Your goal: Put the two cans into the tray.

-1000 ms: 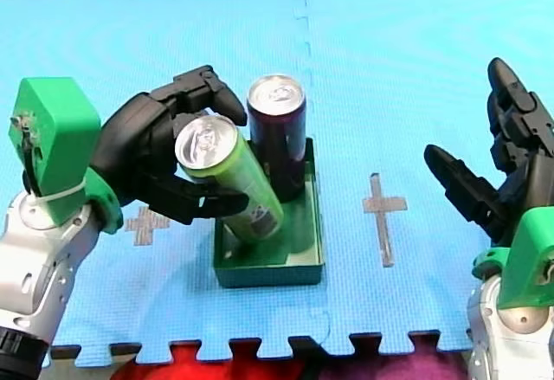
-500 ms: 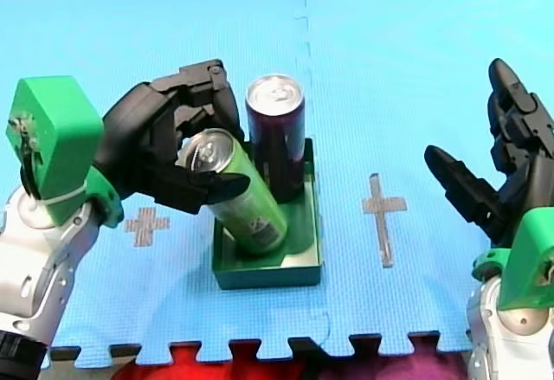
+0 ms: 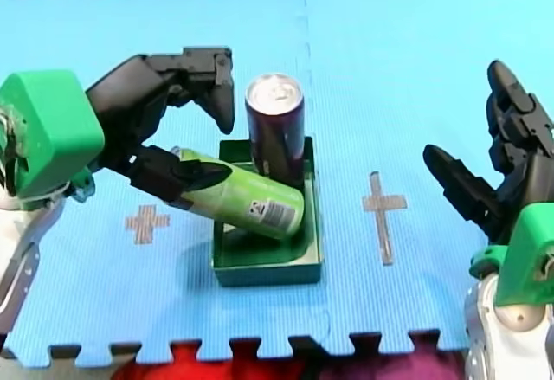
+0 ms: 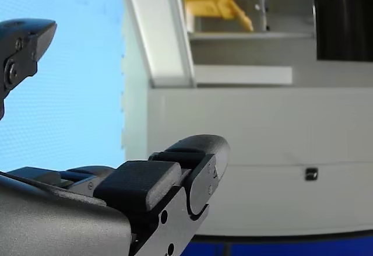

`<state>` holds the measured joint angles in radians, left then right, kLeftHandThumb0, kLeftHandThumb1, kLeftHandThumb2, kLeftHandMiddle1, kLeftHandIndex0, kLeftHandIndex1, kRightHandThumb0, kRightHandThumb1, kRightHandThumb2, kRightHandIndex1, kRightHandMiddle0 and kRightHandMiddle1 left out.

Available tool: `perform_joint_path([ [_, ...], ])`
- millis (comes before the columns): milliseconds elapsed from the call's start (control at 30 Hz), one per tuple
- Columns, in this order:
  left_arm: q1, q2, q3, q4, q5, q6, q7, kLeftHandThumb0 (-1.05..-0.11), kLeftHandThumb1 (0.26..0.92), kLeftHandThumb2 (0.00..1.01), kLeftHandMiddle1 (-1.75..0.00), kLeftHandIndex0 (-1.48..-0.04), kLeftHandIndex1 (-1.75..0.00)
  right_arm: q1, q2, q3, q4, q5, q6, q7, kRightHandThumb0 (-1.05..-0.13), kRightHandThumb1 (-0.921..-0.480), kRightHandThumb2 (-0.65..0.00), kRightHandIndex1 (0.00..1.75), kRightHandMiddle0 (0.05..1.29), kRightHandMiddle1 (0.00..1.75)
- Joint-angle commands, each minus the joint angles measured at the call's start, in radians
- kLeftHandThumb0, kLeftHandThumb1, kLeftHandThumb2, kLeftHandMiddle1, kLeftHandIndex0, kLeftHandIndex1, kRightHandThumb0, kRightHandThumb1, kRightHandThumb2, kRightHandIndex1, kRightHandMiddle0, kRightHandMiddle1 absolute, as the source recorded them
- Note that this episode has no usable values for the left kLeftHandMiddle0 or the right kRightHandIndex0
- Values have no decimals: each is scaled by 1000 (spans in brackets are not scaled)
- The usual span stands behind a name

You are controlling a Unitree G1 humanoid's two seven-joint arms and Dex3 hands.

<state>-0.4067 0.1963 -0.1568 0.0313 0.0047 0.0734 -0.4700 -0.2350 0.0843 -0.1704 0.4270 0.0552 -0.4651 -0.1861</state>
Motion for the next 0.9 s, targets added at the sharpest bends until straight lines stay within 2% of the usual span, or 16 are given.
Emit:
perform_joint_path([
  [0,-3,5,3,14,-7,-31,-5,-290,402,694,-1746,-603,-1746,-8,0,-1,7,-1,-3,-5,-215,-734,0,0,616,1],
  [233,0,0,-10,-16,7,-22,15,-313,417,678,-1746,-627,-1746,-11,4,0,14,0,-9,-6,-218,-731,0,0,615,0],
  [533,-35,14,-15,-68,26,16,16,-334,432,654,-1746,-641,-1746,-27,10,2,39,-2,-17,-8,-238,-722,0,1,623,3],
  [667,-61,22,8,-75,-5,-2,-4,-346,439,641,-1746,-644,-1746,-35,11,3,49,-3,-17,-10,-252,-717,0,2,627,3],
  [867,-118,32,28,-53,-36,-50,-27,-367,453,624,-1746,-645,-1746,-55,15,4,78,-7,-23,-19,-277,-711,0,3,630,2],
])
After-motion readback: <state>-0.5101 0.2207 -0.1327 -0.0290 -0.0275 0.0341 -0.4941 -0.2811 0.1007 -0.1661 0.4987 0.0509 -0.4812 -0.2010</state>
